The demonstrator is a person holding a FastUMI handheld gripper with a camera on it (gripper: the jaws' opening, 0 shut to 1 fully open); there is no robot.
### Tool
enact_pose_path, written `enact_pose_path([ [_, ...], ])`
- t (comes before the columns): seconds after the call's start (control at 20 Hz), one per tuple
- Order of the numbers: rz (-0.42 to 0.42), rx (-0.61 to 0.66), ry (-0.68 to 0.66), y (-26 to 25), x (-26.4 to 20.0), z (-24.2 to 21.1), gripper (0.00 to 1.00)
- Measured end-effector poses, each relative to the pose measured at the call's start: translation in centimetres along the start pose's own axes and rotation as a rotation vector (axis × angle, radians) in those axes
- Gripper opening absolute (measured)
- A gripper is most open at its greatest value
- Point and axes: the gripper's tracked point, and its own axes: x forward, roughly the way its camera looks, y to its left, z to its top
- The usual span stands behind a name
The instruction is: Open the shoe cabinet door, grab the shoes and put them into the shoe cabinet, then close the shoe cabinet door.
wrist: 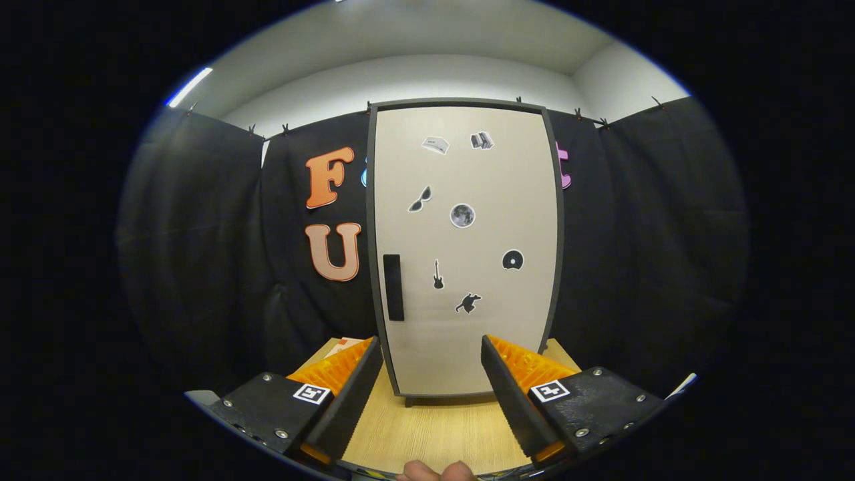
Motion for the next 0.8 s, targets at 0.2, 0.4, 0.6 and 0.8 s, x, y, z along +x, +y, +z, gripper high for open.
enact_pose_path([
  [0.2,0.018,0.038,-0.011,-1.7,-2.4,0.7,0.94],
  [0.4,0.035,0.036,-0.035,-3.9,-4.5,1.6,0.93],
  [0.6,0.036,0.045,-0.057,-5.9,-6.0,1.8,0.94],
  [0.8,0.040,0.073,-0.073,-6.9,-6.2,2.2,0.93],
])
